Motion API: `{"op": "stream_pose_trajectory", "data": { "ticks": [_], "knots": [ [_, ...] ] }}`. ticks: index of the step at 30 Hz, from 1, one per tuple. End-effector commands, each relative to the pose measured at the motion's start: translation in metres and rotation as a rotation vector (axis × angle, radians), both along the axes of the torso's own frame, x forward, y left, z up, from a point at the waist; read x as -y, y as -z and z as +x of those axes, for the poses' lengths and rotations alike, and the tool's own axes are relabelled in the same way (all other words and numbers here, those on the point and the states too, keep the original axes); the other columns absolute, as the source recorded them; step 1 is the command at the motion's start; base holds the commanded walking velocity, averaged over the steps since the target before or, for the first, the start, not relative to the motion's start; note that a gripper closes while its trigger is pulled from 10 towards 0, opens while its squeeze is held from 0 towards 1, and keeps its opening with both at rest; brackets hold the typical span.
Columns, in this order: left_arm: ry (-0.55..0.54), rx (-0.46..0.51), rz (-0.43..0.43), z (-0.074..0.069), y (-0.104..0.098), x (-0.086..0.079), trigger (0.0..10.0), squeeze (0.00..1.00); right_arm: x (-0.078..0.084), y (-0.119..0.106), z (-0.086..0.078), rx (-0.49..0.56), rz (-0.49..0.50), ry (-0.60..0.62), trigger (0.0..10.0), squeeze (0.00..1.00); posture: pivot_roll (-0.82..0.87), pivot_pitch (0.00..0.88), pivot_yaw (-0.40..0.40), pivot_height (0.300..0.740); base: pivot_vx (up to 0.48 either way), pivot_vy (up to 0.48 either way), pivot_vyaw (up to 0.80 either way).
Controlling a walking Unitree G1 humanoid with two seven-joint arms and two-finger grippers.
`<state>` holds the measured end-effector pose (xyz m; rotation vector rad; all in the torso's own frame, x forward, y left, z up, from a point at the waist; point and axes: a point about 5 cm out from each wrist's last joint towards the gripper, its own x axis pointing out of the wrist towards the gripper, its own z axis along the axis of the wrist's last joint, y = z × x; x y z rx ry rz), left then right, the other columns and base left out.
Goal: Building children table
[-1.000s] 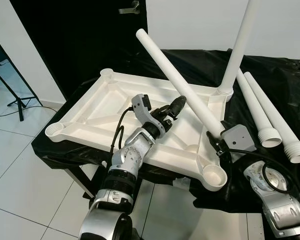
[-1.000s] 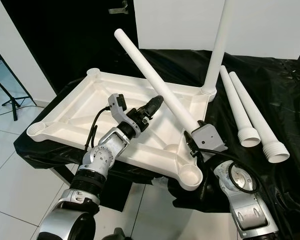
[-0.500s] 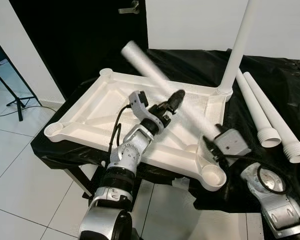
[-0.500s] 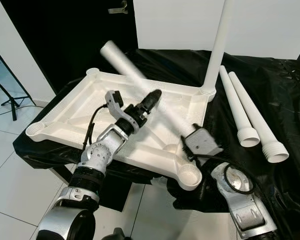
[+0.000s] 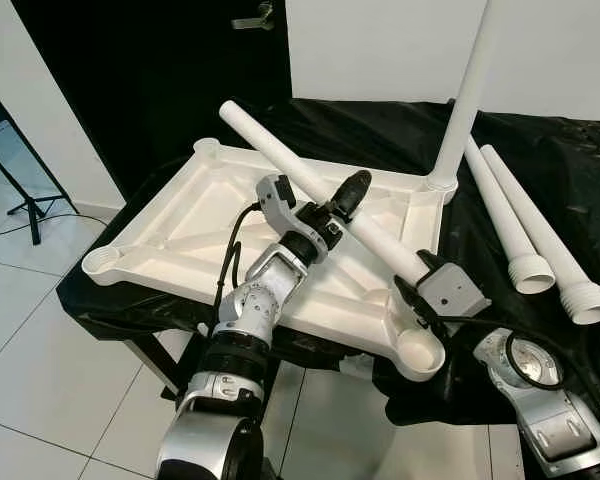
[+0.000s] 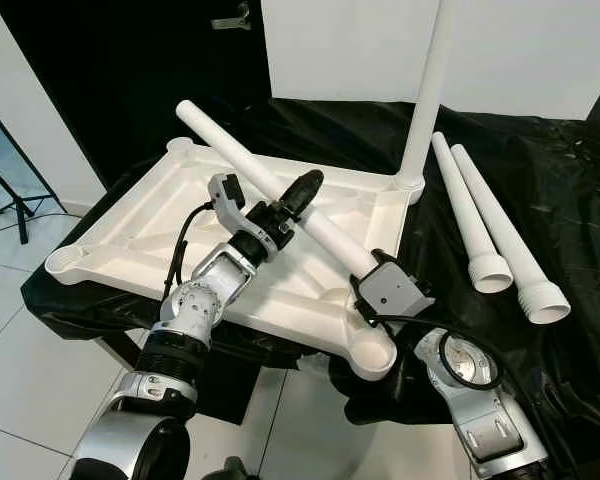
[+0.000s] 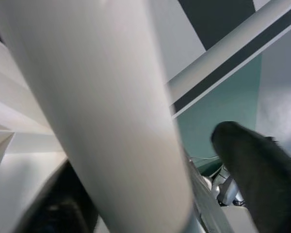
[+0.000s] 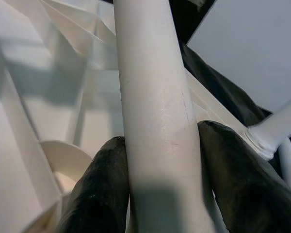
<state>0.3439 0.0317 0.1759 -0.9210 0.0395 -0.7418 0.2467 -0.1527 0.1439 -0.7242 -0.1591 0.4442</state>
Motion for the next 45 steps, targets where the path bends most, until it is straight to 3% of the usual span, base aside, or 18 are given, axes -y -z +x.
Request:
{"op": "stream_pose_trajectory", "data": {
  "ticks": [1,17,18,21,22,24,25,29,31,37,45],
  "knots": [
    [0.166,0.186,-0.084,-0.008,-0.014,0.013,0.0,0.0,-0.007,0.001,-0.004,0.009,0.0,-0.031,10.0,0.0,0.07,0.0,0.059,0.74,0.0,0.0,0.0],
    [0.204,0.237,-0.164,-0.014,-0.023,0.012,0.0,0.0,-0.002,-0.003,0.0,0.039,0.03,0.026,10.0,0.0,0.07,0.0,0.059,0.74,0.0,0.0,0.0],
    [0.206,0.239,-0.167,-0.014,-0.024,0.012,0.0,0.0,-0.002,-0.004,0.001,0.036,0.049,0.028,10.0,1.0,0.08,0.0,0.059,0.74,0.0,0.0,0.0],
    [0.206,0.241,-0.169,-0.014,-0.024,0.012,0.0,0.0,-0.002,-0.005,0.002,0.032,0.065,0.031,10.0,1.0,0.08,0.0,0.058,0.74,0.0,0.0,0.0],
    [0.205,0.241,-0.167,-0.014,-0.025,0.012,0.0,0.0,-0.005,-0.009,0.002,0.025,0.081,0.014,10.0,0.69,0.07,0.0,0.057,0.74,0.0,0.0,0.0],
    [0.205,0.241,-0.167,-0.014,-0.025,0.012,0.0,0.0,-0.005,-0.009,0.002,0.025,0.081,0.014,10.0,0.69,0.07,0.0,0.057,0.74,0.0,0.0,0.0],
    [0.204,0.242,-0.165,-0.013,-0.025,0.012,0.0,0.0,-0.01,-0.016,0.002,0.049,0.071,-0.022,10.0,0.04,0.07,0.0,0.057,0.74,0.0,0.0,0.0],
    [0.21,0.247,-0.157,-0.014,-0.025,0.014,0.0,0.0,-0.019,-0.027,0.002,0.046,0.074,-0.075,10.0,0.0,0.07,0.0,0.052,0.74,0.0,0.0,0.0],
    [0.219,0.258,-0.148,-0.016,-0.025,0.018,0.0,0.0,-0.02,-0.028,0.007,-0.031,0.151,-0.074,10.0,0.0,0.07,0.0,0.049,0.74,0.0,0.0,0.0],
    [0.233,0.283,-0.152,-0.02,-0.03,0.022,0.0,0.0,-0.027,-0.015,0.005,-0.209,0.192,-0.151,10.0,0.0,0.07,0.0,0.04,0.74,0.0,0.0,0.0],
    [0.233,0.32,-0.179,-0.022,-0.043,0.021,0.0,0.0,-0.026,-0.012,0.013,-0.245,0.207,-0.113,10.0,0.0,0.08,0.0,0.035,0.74,0.0,0.0,0.0]
  ]
}}
